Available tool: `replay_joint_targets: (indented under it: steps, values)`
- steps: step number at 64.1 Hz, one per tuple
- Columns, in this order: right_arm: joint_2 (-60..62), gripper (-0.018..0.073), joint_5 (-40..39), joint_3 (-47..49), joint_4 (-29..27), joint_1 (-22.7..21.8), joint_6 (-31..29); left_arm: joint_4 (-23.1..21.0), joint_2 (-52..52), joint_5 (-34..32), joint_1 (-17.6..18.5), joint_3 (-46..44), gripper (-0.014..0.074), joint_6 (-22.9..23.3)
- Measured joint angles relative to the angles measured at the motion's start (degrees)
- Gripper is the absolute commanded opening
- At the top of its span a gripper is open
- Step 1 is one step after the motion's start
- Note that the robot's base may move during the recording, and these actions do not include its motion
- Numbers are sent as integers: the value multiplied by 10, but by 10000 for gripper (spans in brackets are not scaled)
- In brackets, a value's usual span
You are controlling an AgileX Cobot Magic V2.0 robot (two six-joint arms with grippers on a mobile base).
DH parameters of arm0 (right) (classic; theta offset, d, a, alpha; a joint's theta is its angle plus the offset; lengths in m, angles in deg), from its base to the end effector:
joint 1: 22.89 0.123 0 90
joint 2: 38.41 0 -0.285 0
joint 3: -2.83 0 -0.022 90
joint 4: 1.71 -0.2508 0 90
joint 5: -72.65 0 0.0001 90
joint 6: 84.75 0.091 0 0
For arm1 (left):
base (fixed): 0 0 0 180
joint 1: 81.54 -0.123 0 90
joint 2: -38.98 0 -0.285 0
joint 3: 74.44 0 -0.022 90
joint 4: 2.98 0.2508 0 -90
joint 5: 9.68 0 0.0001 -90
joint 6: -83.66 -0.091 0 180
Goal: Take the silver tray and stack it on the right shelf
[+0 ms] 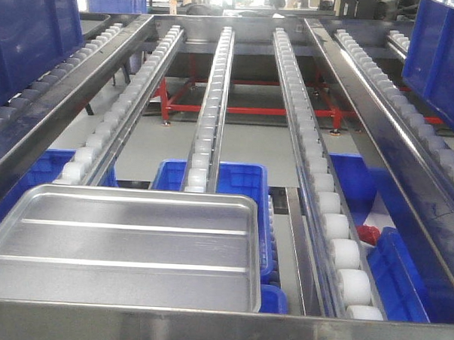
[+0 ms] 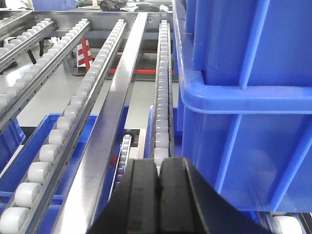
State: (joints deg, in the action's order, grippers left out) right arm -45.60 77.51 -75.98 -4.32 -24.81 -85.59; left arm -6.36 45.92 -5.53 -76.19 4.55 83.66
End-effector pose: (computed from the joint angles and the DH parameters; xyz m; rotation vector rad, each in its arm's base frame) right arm 0.0569 -0.0016 0.1967 0.0479 1.5850 0.0009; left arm 0.0564 -0.0057 0.1970 0.0305 1.5731 -0.1228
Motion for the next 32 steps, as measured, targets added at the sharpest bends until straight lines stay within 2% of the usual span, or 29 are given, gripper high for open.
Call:
replay_joint_targets:
  steps: [32]
  values:
    - [0, 56, 0, 0, 0, 0, 0, 0, 0, -6, 0, 0, -101, 0]
